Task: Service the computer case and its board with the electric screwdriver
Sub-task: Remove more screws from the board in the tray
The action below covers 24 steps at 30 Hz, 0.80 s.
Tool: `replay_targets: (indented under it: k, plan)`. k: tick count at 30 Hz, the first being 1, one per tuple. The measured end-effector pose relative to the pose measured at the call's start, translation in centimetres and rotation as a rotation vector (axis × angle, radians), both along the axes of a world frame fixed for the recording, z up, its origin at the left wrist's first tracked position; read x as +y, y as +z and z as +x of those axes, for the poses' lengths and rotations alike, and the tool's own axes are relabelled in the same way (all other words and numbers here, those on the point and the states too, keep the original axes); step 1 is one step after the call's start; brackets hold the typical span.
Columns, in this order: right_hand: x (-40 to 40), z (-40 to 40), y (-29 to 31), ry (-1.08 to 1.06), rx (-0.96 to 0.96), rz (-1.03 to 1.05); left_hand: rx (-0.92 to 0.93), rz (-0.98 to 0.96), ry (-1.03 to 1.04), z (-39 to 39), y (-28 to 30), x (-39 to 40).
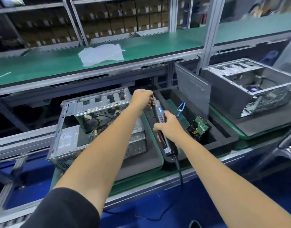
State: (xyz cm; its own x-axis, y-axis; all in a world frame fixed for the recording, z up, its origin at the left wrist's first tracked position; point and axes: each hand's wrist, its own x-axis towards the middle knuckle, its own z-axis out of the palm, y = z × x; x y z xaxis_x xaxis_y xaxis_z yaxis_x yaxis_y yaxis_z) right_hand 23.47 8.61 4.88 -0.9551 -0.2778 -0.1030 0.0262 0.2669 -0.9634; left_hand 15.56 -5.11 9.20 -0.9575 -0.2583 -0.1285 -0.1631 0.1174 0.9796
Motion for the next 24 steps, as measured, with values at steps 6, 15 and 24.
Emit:
replay_targets:
  k: [6,15,24]
  plan:
    - [7.1,-8.9,-4.9,-0.009,-0.094,0.079,-0.016,-0.476,-0.126,-7.5,-5.2,6.6]
    - [11.6,-15.0,-12.5,0.103,-0.211,0.165,-0.409,-1.192,-0.485,-9.0,-17.6,9.7]
    - [11.1,-17.0,-15.8,0.158,-0.300,0.132,-0.449,-1.580,-0.743,-8.3,-23.2,9.9]
